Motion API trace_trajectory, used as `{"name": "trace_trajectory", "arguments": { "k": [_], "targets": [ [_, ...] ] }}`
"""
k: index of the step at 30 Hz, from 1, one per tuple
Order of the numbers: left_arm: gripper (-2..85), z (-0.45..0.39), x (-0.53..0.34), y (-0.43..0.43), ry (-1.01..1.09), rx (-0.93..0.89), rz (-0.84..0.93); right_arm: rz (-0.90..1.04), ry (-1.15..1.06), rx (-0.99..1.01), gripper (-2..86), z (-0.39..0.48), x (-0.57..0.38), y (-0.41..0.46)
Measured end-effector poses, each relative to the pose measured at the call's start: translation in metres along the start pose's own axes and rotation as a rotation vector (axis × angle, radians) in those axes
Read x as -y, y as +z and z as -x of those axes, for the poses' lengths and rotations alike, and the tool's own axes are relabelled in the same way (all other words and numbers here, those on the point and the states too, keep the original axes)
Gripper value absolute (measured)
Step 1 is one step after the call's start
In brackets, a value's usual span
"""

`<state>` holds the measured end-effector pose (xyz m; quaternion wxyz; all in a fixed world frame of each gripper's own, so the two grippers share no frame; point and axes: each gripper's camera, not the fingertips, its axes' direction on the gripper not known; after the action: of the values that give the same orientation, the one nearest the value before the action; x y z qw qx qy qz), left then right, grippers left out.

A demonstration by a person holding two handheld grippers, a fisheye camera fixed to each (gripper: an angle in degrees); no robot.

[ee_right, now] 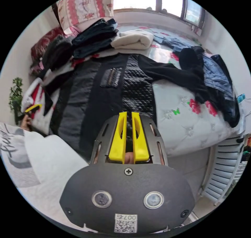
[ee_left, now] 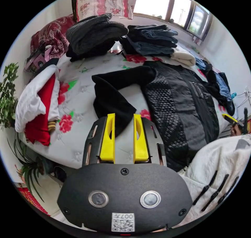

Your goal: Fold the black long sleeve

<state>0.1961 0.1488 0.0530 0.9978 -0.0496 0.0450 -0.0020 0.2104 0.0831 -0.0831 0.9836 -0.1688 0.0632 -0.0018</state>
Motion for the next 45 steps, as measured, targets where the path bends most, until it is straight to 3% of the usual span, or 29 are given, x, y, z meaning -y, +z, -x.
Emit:
{"name": "trace_trajectory", "arguments": {
  "k": [5,10,13,15,17,21,26,31,37,39,45],
  "targets": [
    [7.4,0.011,0.029,0.067,0.065,0.140,0.238,-0.049,0.023,0.209,3.3,0.011,0.001,-0.010],
    [-0.2,0.056,0.031,0.058,0.020,-0.088,0.235,-0.061,-0.048,0.159,3.7,0.022,-0.011,-0.021],
    [-0.8,0.121,0.016,0.016,-0.148,-0.422,0.054,-0.070,-0.039,0.153,3.7,0.014,-0.019,-0.026],
    [-0.9,0.183,-0.009,-0.033,-0.308,-0.679,-0.228,-0.071,-0.025,0.162,3.7,0.006,-0.023,-0.028],
    [-0.9,0.230,-0.034,-0.062,-0.451,-0.801,-0.438,-0.079,-0.003,0.171,3.6,-0.001,-0.027,-0.029],
    [-0.9,0.301,-0.087,-0.084,-0.720,-0.813,-0.675,-0.082,0.016,0.208,3.9,-0.010,-0.029,-0.024],
    [-1.0,0.310,-0.116,-0.054,-0.911,-0.808,-0.627,-0.072,0.003,0.264,4.4,-0.011,-0.024,-0.019],
    [-0.9,0.269,-0.067,-0.065,-0.751,-0.842,-0.598,-0.089,-0.021,0.282,4.8,-0.016,-0.022,-0.026],
    [0.9,0.097,0.010,-0.142,-0.130,-1.087,-0.628,-0.136,0.042,0.269,5.2,-0.041,-0.027,-0.036],
    [4.8,0.023,0.005,-0.137,0.068,-1.042,-0.502,-0.137,0.081,0.277,5.4,-0.051,-0.031,-0.034],
    [6.0,-0.062,-0.048,-0.047,0.217,-0.621,0.039,-0.086,0.144,0.302,6.6,-0.076,-0.044,-0.021]
  ]
}}
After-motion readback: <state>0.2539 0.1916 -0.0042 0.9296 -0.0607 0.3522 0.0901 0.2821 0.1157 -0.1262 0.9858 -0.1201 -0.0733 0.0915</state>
